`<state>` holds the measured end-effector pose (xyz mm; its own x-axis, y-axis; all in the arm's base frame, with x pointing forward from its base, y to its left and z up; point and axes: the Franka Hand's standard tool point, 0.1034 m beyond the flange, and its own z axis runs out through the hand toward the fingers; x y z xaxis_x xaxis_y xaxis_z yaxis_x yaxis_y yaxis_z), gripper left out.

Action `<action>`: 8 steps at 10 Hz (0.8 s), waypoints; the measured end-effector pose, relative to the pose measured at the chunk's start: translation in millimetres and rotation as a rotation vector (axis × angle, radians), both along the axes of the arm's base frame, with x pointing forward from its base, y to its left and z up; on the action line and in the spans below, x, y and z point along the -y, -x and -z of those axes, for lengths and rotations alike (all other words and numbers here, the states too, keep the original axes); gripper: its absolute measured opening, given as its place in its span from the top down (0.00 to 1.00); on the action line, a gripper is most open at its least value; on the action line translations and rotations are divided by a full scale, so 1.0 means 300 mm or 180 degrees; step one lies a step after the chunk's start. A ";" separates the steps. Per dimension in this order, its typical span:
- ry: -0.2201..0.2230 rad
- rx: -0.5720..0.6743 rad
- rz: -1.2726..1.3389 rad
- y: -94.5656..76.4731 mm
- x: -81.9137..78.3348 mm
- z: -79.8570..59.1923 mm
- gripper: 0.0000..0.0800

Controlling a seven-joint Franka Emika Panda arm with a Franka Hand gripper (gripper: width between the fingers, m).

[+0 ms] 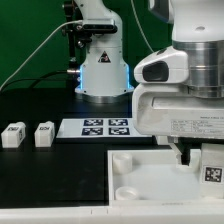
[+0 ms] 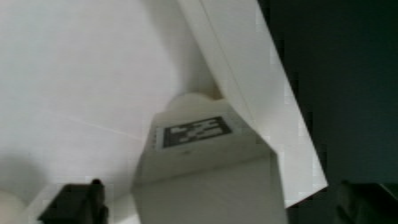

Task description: Assemble one leg

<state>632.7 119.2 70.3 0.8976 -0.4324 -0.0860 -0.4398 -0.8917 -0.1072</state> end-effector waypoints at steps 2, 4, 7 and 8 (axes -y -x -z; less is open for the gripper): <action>0.0003 -0.0012 0.0084 0.000 -0.001 0.000 0.50; 0.0023 -0.0080 0.0587 0.000 0.008 0.001 0.63; 0.0048 -0.0217 0.1599 -0.003 0.014 0.000 0.63; 0.0048 -0.0269 0.1973 -0.003 0.014 0.000 0.63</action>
Offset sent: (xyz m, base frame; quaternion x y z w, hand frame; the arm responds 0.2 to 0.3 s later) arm 0.0000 0.0000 0.0000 0.0000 0.0000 0.2667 0.9638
